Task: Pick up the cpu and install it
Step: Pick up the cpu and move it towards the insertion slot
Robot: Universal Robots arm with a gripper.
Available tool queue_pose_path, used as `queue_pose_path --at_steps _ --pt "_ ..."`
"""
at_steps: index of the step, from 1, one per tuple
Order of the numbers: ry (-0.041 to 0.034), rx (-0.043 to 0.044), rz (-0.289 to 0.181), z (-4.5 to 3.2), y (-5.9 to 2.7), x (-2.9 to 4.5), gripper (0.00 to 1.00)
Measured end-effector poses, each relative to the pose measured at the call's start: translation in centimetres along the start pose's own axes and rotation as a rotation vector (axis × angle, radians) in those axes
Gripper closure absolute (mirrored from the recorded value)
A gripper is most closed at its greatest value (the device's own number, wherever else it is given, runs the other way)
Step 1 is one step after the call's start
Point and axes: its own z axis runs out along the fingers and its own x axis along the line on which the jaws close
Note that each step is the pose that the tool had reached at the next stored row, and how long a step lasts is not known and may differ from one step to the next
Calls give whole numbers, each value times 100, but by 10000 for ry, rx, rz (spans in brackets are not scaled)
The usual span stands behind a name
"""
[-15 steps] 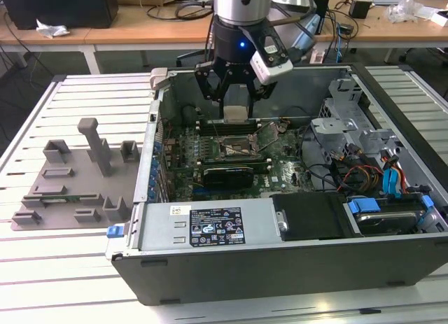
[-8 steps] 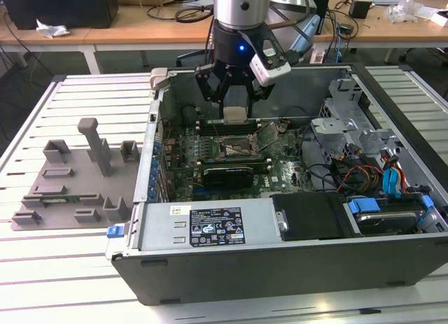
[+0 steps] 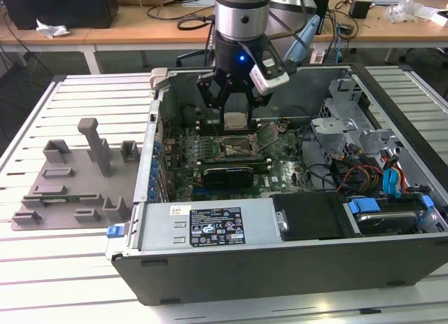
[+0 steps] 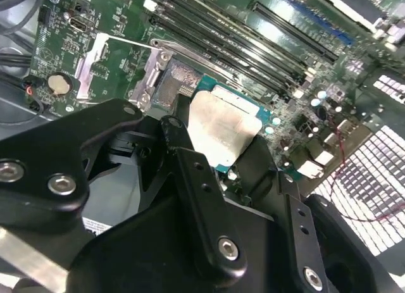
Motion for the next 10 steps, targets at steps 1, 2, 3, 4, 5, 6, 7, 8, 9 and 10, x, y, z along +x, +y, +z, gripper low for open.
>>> queue_pose_path --at_steps 1,2,3,4,5,6,7,8,9,10 --pt "1 1 1 37 15 -10 45" --pt "-1 -1 0 83 44 -17 45" --pt "0 0 -3 107 71 -17 45" --pt "0 0 -6 132 104 -17 45" --pt "-1 -1 -7 150 126 -17 45" --pt "-1 -1 -7 162 144 -17 45" --pt "0 0 -7 177 169 -17 45" --pt "0 1 -6 193 195 -16 45" --pt "-1 -1 -6 209 222 -16 45" --pt "0 -1 -6 215 234 -16 45"
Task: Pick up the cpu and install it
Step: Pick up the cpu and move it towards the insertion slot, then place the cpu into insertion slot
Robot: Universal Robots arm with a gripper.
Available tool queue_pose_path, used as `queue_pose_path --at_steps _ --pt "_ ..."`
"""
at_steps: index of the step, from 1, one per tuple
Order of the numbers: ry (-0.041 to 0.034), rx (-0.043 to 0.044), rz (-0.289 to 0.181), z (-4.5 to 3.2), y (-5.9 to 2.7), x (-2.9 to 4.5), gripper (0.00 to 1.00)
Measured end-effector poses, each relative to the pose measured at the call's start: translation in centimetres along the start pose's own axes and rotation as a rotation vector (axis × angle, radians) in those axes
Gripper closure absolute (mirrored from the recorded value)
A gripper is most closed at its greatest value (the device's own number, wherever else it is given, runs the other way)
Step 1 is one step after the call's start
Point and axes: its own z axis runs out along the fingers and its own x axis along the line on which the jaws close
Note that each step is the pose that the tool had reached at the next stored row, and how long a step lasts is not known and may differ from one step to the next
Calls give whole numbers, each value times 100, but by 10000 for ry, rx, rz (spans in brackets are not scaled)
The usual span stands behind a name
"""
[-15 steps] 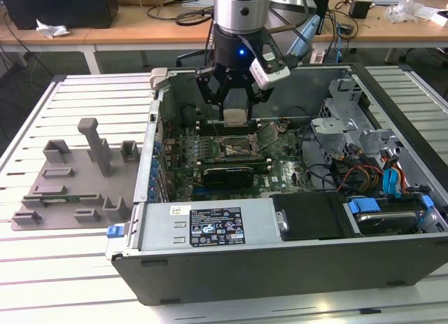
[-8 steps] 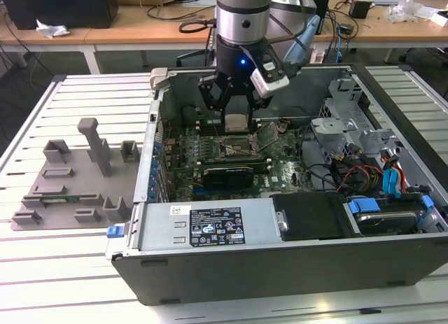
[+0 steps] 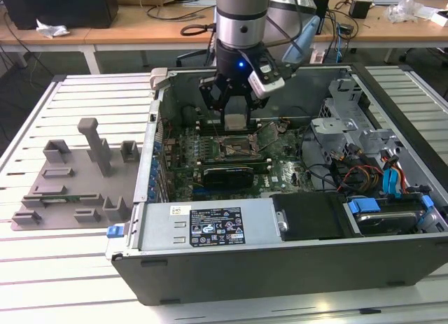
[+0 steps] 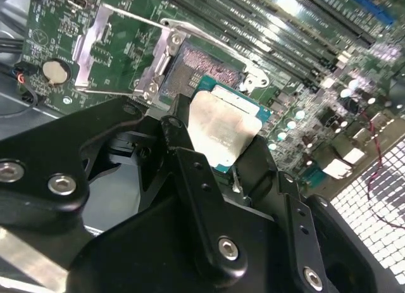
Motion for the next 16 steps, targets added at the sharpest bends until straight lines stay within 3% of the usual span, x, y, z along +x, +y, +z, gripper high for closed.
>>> queue_pose_path --at_steps 5,16 --pt "1 41 0 86 28 -1 45" --pt "0 39 0 89 28 0 45"
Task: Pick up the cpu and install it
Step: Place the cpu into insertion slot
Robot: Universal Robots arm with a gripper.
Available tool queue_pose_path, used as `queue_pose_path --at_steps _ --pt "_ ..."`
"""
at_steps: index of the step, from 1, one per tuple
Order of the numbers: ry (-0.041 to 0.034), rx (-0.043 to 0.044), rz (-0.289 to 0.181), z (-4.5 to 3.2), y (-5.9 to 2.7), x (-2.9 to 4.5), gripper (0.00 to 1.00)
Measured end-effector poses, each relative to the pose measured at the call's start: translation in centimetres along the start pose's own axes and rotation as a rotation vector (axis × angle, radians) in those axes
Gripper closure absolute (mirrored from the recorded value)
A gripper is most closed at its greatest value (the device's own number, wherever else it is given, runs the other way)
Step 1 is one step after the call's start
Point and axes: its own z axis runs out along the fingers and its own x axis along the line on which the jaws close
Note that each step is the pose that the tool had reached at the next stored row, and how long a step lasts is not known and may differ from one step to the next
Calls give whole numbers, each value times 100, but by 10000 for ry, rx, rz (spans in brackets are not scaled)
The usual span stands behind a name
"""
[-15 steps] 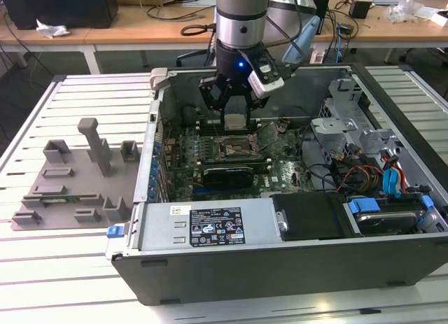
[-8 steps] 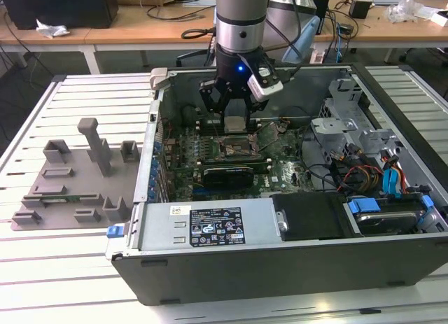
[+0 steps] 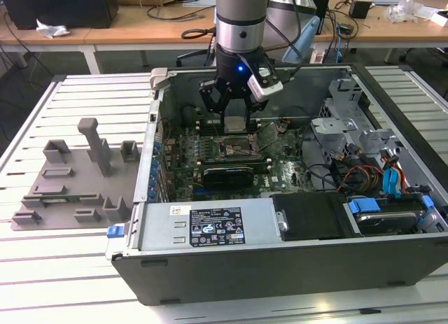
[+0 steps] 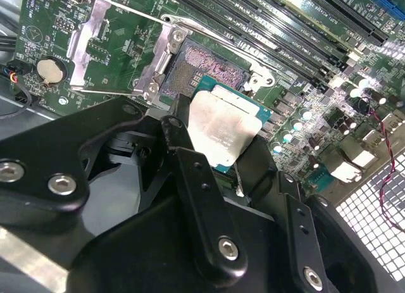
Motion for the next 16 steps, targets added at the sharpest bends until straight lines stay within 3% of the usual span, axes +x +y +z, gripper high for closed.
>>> queue_pose_path --at_steps 5,13,16 --pt "-3 0 111 0 0 0 45" --pt "-78 -15 2178 2 0 0 45" --pt "-95 -17 2664 2 0 0 45"
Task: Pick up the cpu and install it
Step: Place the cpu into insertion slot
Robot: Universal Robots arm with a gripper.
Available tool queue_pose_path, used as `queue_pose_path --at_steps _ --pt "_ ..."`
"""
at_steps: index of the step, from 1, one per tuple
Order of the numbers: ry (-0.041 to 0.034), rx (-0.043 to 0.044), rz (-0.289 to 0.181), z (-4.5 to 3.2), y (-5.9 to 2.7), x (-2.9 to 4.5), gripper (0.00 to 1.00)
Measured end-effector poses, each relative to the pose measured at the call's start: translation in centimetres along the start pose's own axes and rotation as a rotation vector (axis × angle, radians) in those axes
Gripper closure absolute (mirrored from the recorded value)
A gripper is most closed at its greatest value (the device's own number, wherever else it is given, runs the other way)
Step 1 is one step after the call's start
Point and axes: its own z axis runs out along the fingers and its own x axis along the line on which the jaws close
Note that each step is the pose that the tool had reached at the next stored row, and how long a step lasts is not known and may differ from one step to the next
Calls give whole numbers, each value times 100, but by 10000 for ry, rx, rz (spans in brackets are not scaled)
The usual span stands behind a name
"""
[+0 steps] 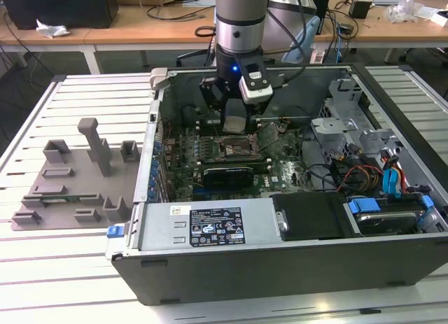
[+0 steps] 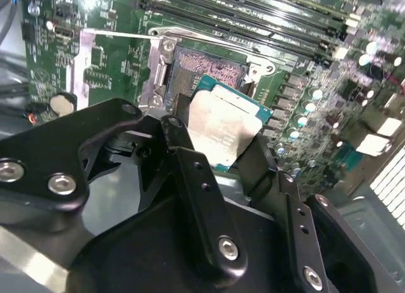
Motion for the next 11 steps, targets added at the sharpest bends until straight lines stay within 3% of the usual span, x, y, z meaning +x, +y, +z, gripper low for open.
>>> queue_pose_path --at_steps 7,11 --pt "-46 -8 1265 1 0 0 45" --pt "-86 -15 2414 2 0 0 45"
